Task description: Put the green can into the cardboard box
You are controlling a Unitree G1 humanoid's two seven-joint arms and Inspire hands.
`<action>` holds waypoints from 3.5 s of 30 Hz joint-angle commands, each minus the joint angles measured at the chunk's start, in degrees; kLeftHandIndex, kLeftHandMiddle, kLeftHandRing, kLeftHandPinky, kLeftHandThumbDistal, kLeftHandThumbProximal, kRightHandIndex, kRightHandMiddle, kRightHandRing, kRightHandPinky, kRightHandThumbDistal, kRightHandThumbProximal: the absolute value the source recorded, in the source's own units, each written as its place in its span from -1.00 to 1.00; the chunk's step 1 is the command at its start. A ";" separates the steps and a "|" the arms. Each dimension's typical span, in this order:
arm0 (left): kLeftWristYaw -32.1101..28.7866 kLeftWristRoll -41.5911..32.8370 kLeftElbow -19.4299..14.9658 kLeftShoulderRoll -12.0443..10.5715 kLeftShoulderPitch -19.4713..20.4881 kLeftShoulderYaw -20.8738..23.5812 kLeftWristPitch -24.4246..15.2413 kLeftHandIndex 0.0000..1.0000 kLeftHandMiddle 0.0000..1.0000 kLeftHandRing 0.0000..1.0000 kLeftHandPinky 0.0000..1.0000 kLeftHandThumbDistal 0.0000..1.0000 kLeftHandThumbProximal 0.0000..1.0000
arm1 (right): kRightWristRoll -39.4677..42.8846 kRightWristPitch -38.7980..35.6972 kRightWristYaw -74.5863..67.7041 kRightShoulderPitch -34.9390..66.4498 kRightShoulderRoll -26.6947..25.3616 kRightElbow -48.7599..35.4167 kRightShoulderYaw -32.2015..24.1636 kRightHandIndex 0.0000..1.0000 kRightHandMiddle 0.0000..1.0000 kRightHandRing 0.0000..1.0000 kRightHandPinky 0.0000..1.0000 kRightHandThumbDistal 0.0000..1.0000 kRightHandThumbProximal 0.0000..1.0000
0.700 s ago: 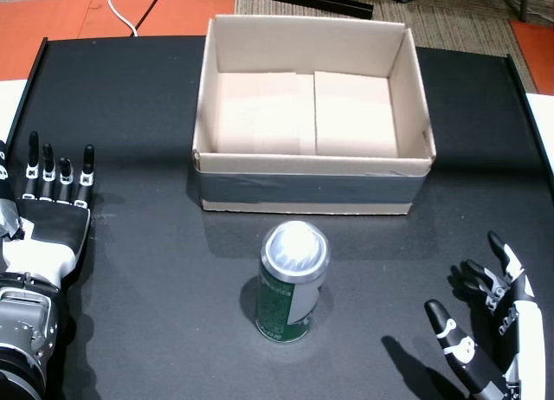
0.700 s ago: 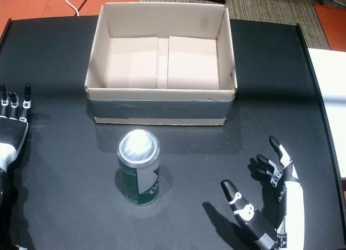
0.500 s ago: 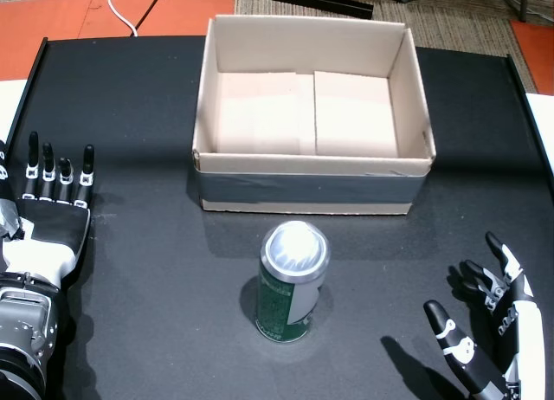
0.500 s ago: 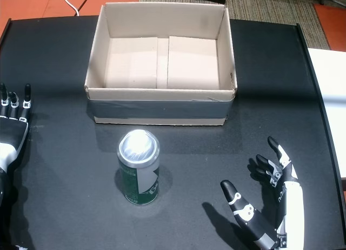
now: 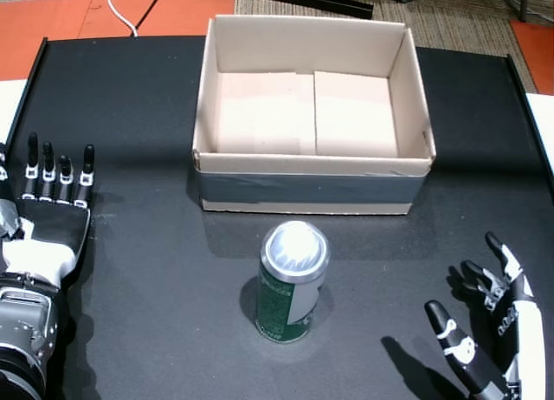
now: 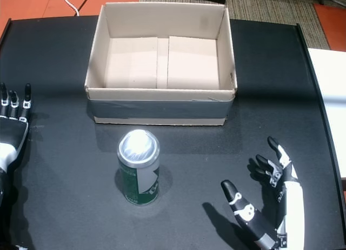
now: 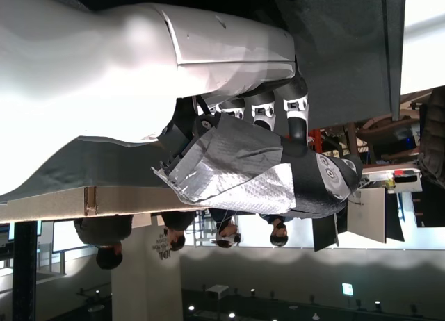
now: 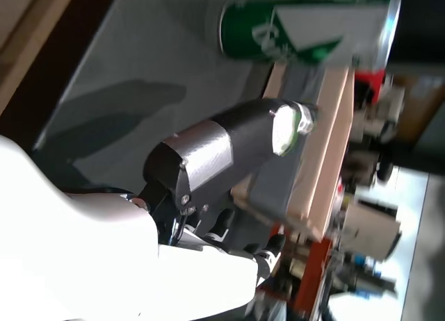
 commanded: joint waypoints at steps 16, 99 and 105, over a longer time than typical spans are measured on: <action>0.81 0.24 0.38 -1.04 1.05 0.03 -0.49 0.04 -0.48 -0.35 -0.12 0.32 0.14 | -11.27 1.45 -0.43 -9.54 -7.99 -2.45 9.64 0.69 0.80 0.90 0.99 1.00 0.03; 3.85 -0.27 0.33 -2.46 -0.23 0.59 -2.75 0.23 -0.29 -0.09 0.30 0.08 0.53 | 10.11 32.97 43.04 -27.03 2.06 4.42 -2.53 -0.92 -0.88 -0.78 -0.53 -0.23 -0.72; 3.67 -0.30 0.38 -2.54 -0.11 0.93 -2.46 0.18 -0.31 -0.08 0.36 0.15 0.43 | -3.30 15.82 23.84 -28.66 -1.28 1.66 5.83 -1.00 -0.98 -0.87 -0.56 -0.04 -0.81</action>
